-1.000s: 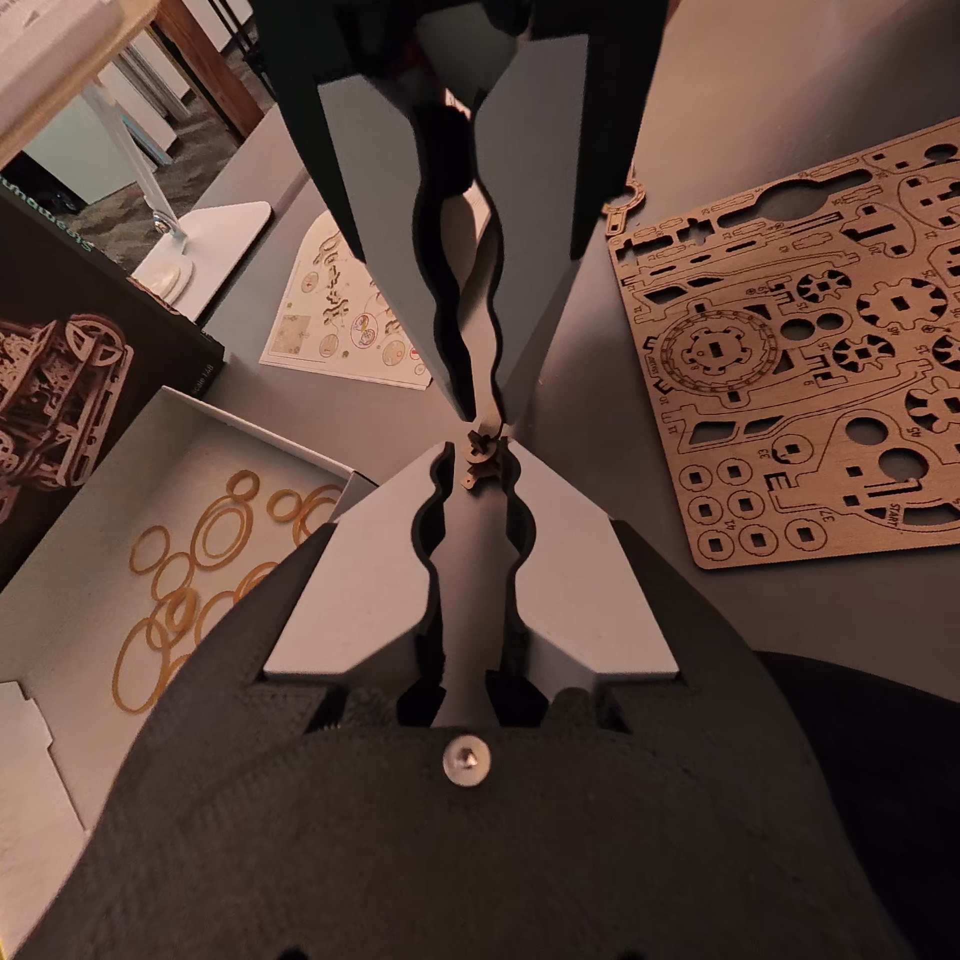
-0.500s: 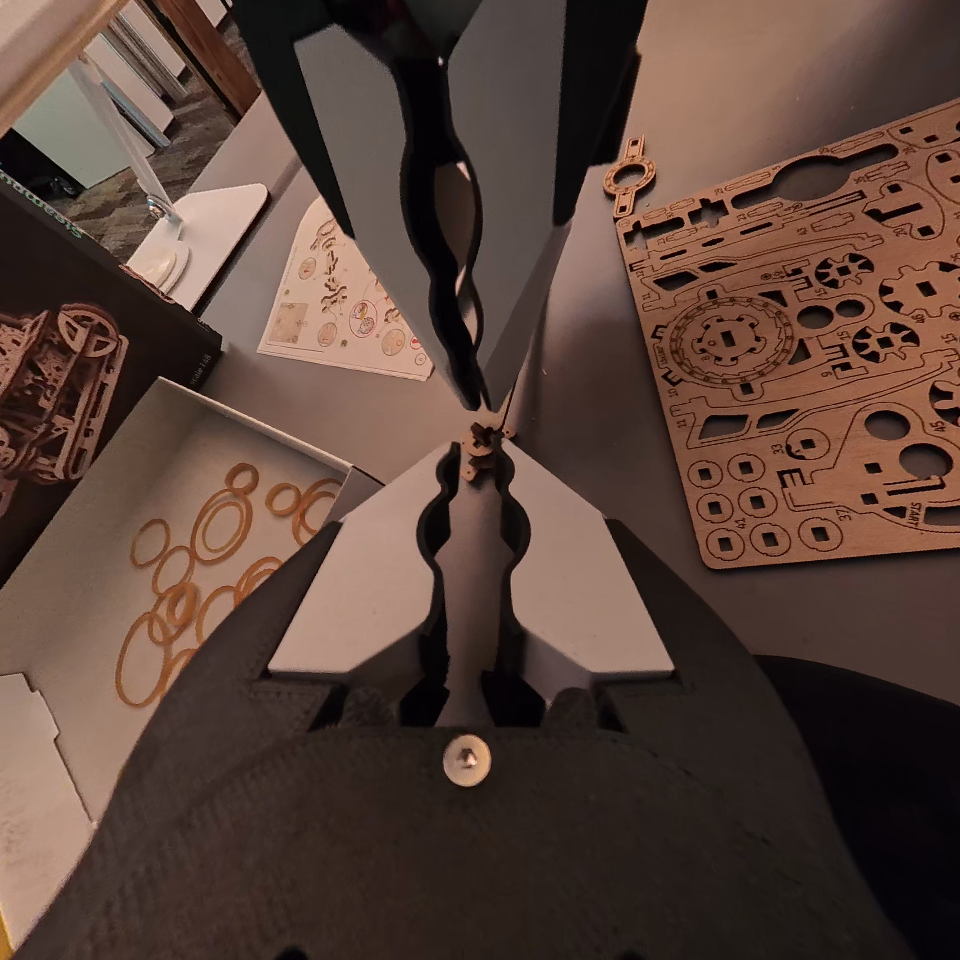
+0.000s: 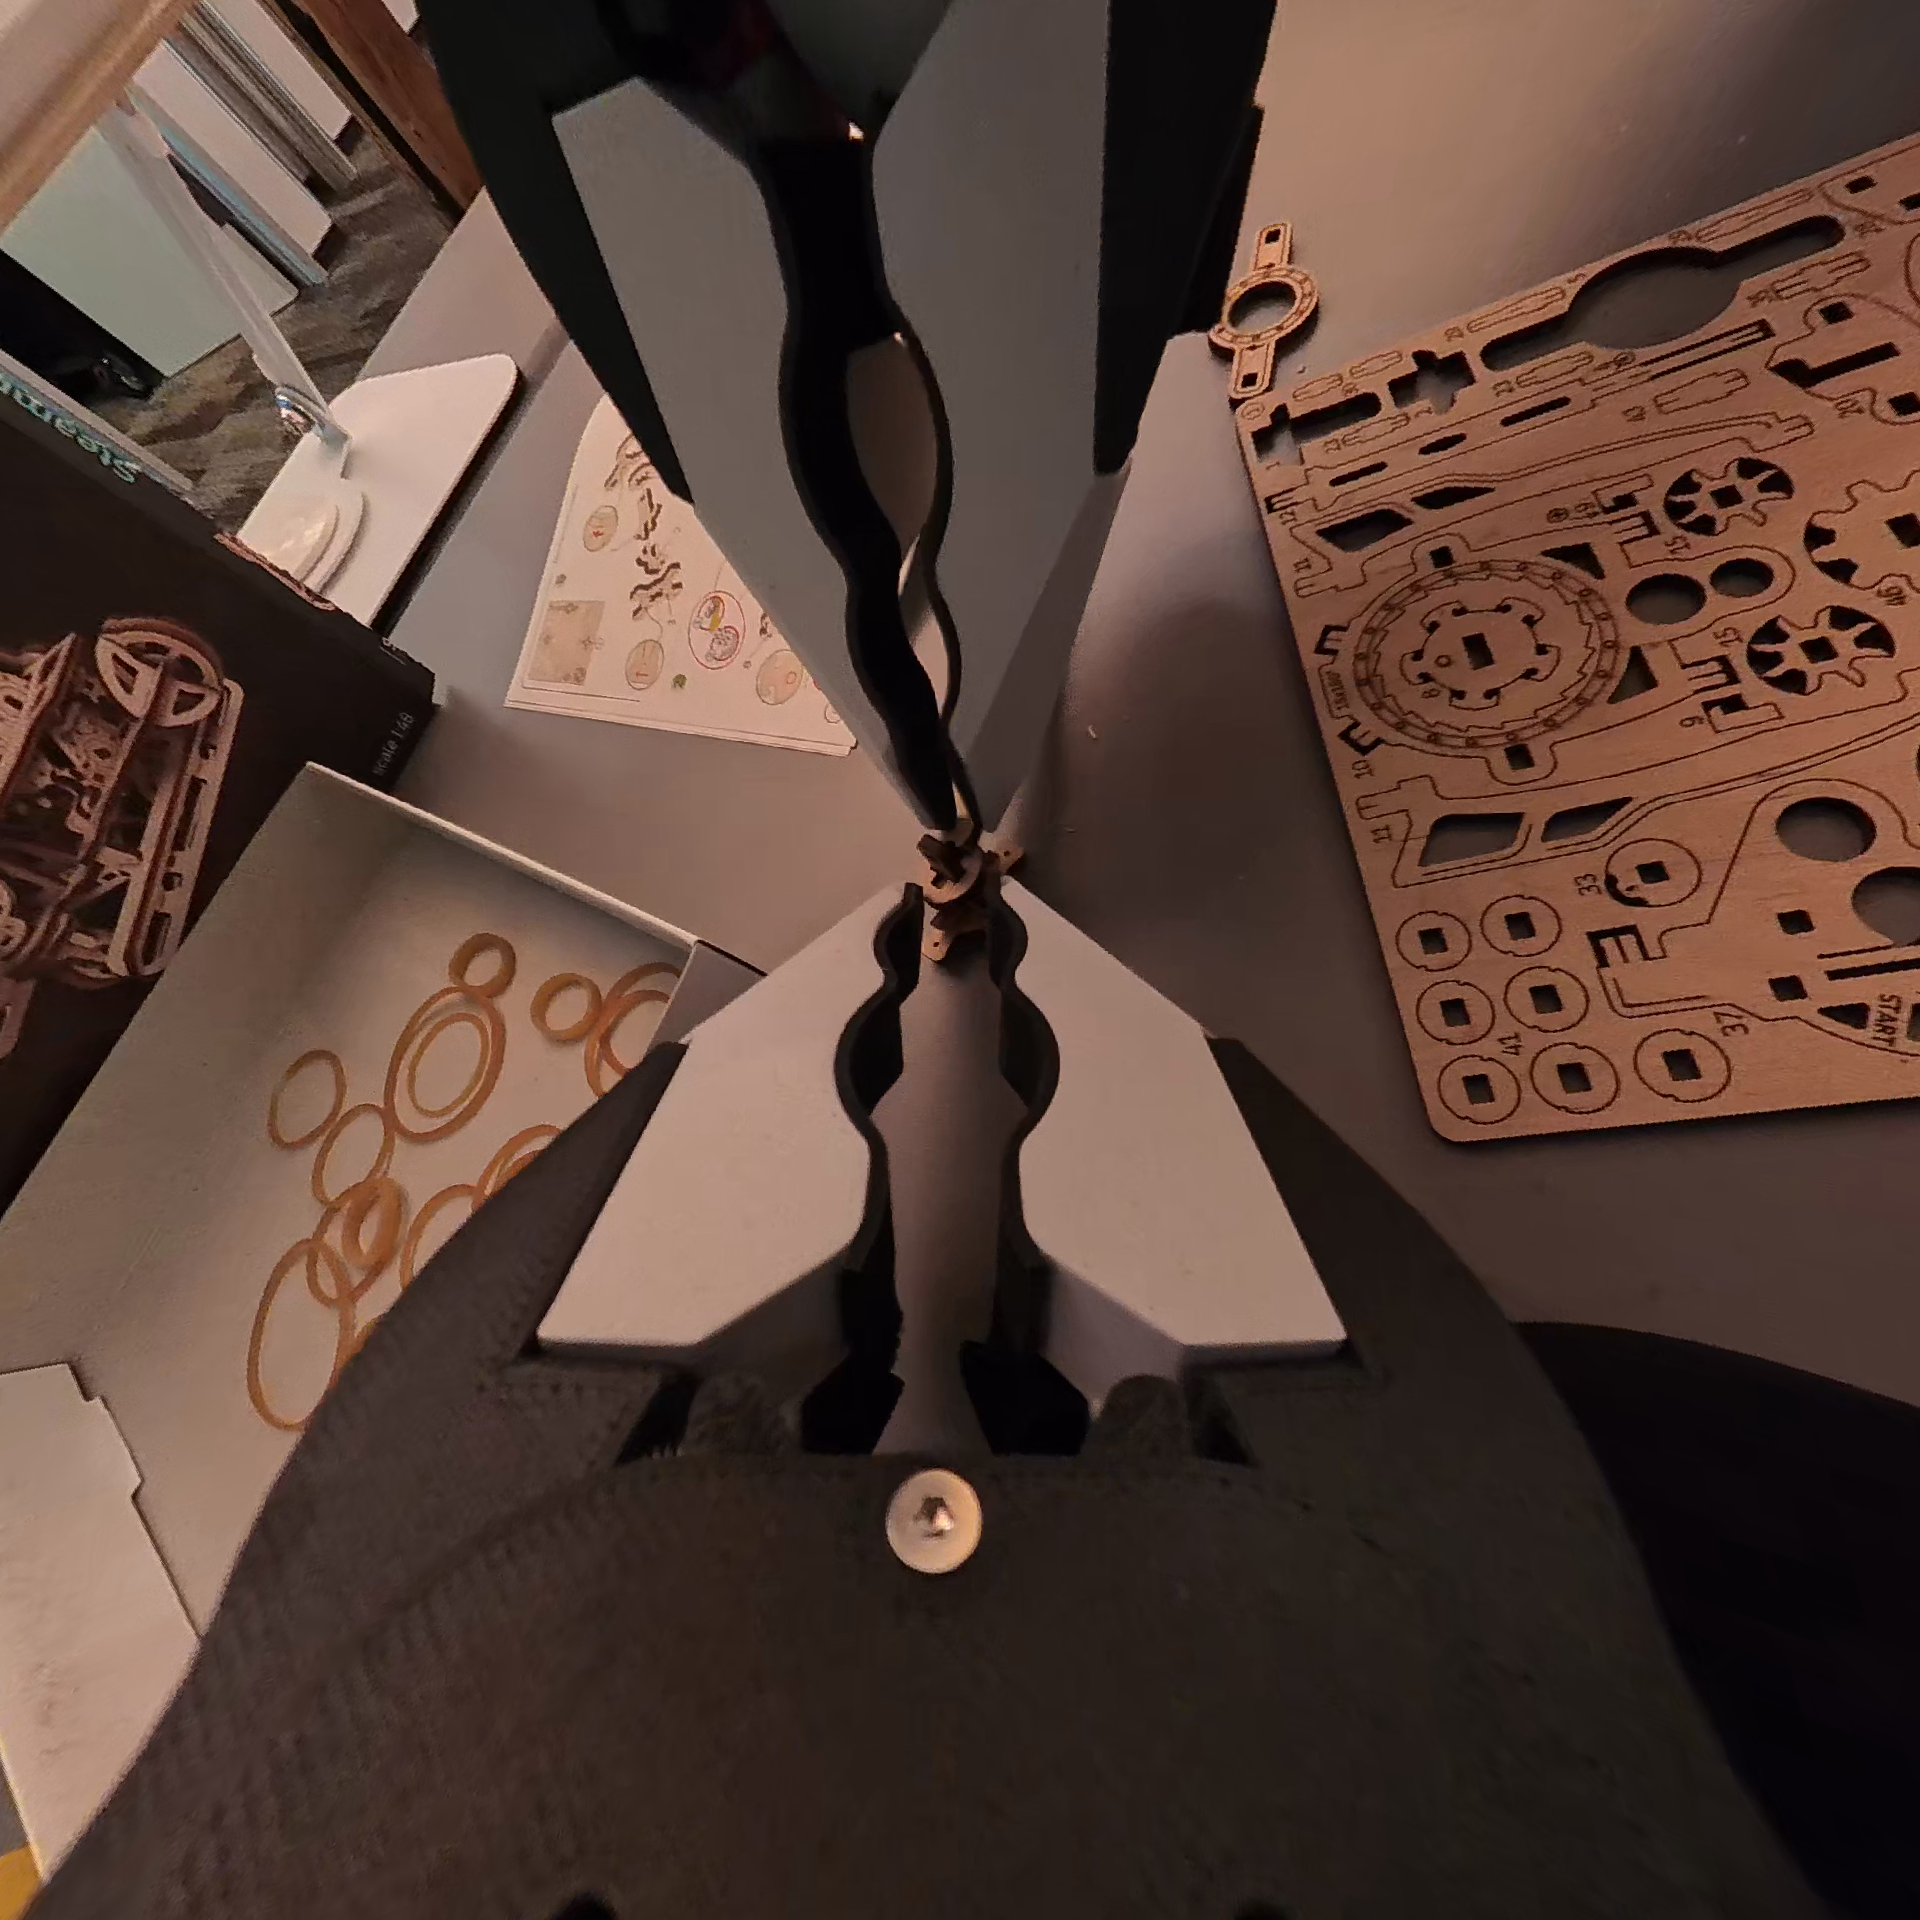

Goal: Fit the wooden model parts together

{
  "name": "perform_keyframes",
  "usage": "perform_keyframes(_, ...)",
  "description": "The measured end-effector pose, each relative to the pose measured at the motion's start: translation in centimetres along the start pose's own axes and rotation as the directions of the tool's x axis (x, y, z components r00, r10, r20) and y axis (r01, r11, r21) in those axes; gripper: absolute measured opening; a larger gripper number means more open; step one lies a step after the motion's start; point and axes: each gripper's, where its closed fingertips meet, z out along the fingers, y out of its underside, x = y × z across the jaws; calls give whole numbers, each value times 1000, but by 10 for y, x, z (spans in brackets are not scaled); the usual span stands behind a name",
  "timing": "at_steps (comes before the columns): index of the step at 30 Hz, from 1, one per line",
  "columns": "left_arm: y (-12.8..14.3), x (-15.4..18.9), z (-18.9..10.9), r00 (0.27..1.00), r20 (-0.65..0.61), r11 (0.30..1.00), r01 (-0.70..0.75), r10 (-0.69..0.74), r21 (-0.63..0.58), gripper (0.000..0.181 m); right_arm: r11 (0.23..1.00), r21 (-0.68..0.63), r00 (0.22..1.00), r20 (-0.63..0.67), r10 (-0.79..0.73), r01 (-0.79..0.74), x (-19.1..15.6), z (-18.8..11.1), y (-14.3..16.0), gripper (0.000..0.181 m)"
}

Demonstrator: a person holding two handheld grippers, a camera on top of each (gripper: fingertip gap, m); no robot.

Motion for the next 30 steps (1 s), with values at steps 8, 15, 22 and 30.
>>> perform_keyframes(8,-1,0,-1,1000,4,1000,-4,4,6,9,1000,15,1000,22,19,-20,0,0,0,4)
perform_keyframes(15,-5,-4,-4,1000,21,999,15,-16,42,8,997,59,999,3,45,-45,6,-5,-4,0)
perform_keyframes(22,-3,-1,-4,1000,19,999,-9,9,30,9,996,58,998,26,65,-66,5,-3,-1,0)
perform_keyframes(30,-2,-2,-4,1000,16,1000,4,-4,24,5,993,97,997,54,62,-67,2,0,-9,1)
